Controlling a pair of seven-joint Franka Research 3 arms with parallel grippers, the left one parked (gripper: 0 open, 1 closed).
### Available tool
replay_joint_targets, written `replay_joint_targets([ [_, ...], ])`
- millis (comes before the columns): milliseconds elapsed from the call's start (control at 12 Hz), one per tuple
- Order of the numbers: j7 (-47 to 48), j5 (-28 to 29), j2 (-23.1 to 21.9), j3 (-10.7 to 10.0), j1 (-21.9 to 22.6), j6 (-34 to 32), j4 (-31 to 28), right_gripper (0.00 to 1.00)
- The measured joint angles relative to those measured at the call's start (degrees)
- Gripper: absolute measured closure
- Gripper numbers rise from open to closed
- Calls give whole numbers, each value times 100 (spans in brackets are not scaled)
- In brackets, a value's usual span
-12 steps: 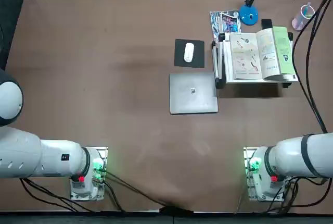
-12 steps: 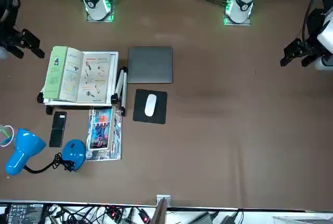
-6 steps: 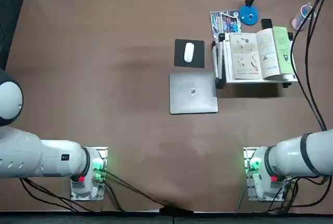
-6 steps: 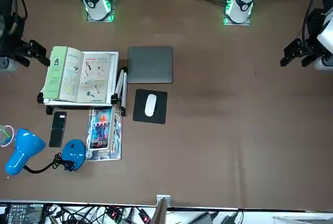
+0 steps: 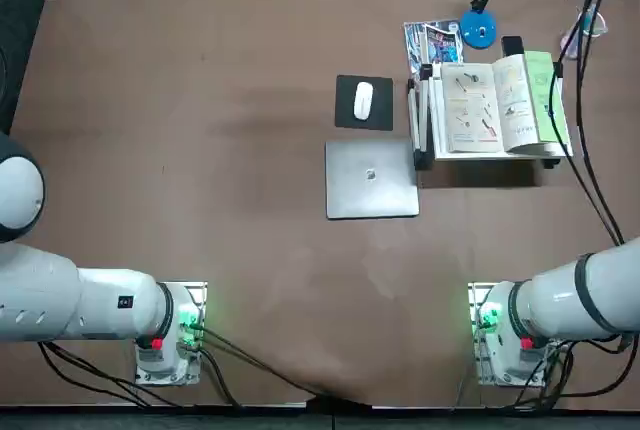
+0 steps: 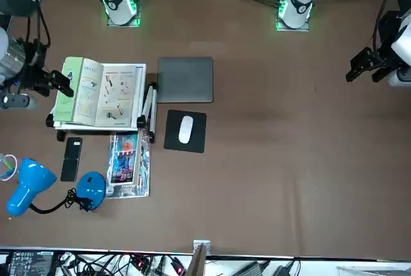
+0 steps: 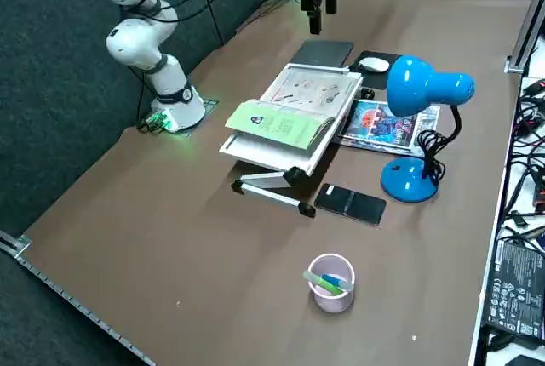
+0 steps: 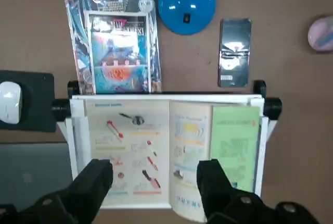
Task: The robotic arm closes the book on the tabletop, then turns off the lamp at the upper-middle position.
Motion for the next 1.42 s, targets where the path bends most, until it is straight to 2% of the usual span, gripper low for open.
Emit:
replay_joint_targets([
  [417,4,0,120,0,54,1138,-532,0],
  [1083,1,-2,731,0,66,2173,-697,0],
  [1417,0,-2,777,0,157,2899,-1171,0],
])
